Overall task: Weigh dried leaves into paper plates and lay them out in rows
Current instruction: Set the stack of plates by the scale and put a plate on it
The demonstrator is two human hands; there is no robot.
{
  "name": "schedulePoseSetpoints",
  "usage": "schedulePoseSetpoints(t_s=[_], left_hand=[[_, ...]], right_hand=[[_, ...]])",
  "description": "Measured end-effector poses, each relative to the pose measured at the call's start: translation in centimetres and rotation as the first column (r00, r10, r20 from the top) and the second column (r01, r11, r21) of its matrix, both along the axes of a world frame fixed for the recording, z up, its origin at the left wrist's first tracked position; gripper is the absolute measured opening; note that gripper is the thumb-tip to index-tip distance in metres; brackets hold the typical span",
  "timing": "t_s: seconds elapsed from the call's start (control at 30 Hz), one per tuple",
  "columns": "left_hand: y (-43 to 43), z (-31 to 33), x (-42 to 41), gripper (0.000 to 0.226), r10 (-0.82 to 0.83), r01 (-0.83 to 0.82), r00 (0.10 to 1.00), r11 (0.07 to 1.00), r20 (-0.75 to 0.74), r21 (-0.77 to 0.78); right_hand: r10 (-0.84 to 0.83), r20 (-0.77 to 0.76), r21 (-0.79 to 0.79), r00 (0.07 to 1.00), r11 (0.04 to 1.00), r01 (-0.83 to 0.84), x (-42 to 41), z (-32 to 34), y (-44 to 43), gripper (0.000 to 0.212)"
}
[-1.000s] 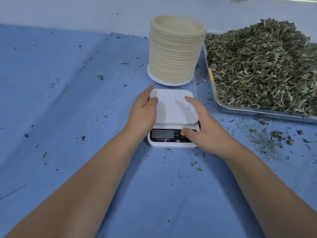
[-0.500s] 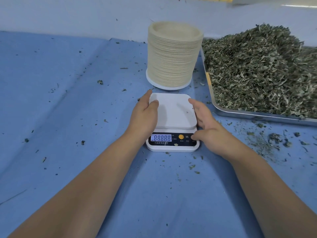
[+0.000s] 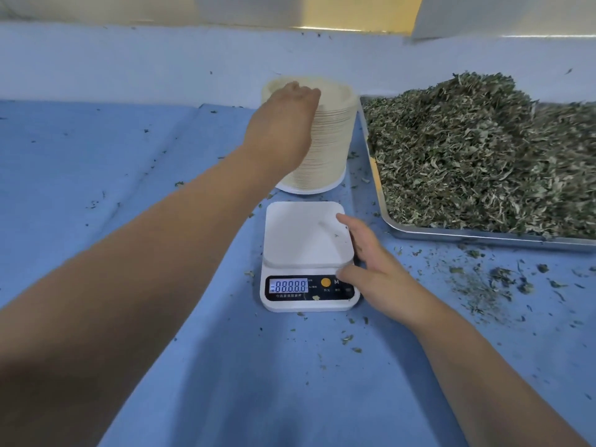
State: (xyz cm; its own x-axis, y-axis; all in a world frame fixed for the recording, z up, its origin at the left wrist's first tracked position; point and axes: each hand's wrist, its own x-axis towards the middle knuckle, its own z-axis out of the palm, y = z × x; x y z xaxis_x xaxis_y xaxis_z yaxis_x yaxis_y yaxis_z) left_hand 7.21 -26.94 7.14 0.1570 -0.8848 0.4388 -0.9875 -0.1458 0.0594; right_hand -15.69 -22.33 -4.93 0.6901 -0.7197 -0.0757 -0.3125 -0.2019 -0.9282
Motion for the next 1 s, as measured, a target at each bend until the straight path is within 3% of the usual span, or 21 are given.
schedulePoseSetpoints(t_s=[0.27, 0.47, 0.57, 0.73, 0.87, 0.93, 1.0], left_hand=[[-0.2, 2.0, 0.5, 0.039, -0.078, 0.039, 0.945, 0.991, 0.317, 0.126], [-0.1, 4.2, 0.6, 0.027, -0.054, 0.005, 0.936, 0.990, 0.347, 0.139], [-0.2, 4.8, 0.5, 0.038, -0.101, 0.042, 0.913, 0.987, 0.396, 0.155], [0.2, 5.5, 0.8, 0.050, -0.174, 0.115, 0.949, 0.967, 0.261, 0.226], [0.5, 5.8, 0.8, 0.042, -0.194, 0.156, 0.964, 0.967, 0.182, 0.203], [0.3, 6.0, 1.0, 0.035, -0.167, 0.155, 0.984, 0.973, 0.060, 0.172], [0.2, 6.2, 1.4, 0.031, -0.127, 0.149, 0.979, 0.979, -0.157, 0.141]], right_hand=[[-0.003, 0.027, -0.020, 1.000, 1.000, 0.004, -0.1, -1.0, -0.8, 0.070], [0.018, 0.022, -0.039, 1.000, 0.999, -0.017, -0.2, -1.2, -1.0, 0.068], [0.027, 0.026, -0.021, 0.999, 0.999, -0.026, -0.2, -0.9, -0.8, 0.068], [0.031, 0.015, -0.019, 0.999, 0.999, -0.031, -0.3, -0.6, -0.8, 0.067], [0.040, 0.003, -0.028, 0.999, 0.999, -0.040, -0.3, -0.5, -0.7, 0.068], [0.038, 0.005, -0.028, 0.999, 0.999, -0.038, -0.4, -0.3, -0.6, 0.068], [0.040, 0.006, -0.021, 0.999, 0.999, -0.040, -0.4, -0.1, -0.5, 0.068]])
